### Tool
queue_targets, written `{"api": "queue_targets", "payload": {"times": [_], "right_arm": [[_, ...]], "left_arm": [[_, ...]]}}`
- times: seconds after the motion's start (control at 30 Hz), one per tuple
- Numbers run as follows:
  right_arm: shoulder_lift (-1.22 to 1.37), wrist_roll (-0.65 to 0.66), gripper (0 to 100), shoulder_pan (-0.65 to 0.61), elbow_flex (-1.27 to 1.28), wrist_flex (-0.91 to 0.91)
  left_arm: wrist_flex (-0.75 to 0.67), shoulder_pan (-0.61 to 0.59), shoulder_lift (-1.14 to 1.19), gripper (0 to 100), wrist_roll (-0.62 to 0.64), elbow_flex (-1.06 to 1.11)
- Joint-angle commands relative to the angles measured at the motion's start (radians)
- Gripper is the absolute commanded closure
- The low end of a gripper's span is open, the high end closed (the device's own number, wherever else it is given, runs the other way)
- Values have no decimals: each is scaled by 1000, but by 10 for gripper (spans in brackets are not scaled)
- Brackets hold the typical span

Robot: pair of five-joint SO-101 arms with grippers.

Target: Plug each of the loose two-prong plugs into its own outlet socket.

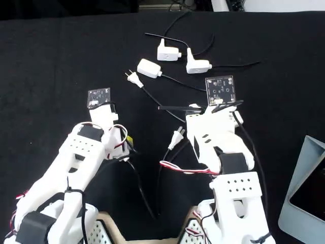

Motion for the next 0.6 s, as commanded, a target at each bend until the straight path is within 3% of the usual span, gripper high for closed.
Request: {"api": "queue_targets", "payload": {"times": [0.0,0.33,0.57], "right_arm": [[-19,11,985,-14,-50,-18],[-19,11,985,-15,-50,-18],[-19,11,985,-15,-50,-18]], "left_arm": [[-14,10,-21,761,3,21],[-9,7,-21,761,-2,50],[-5,-127,-32,759,-118,18]]}}
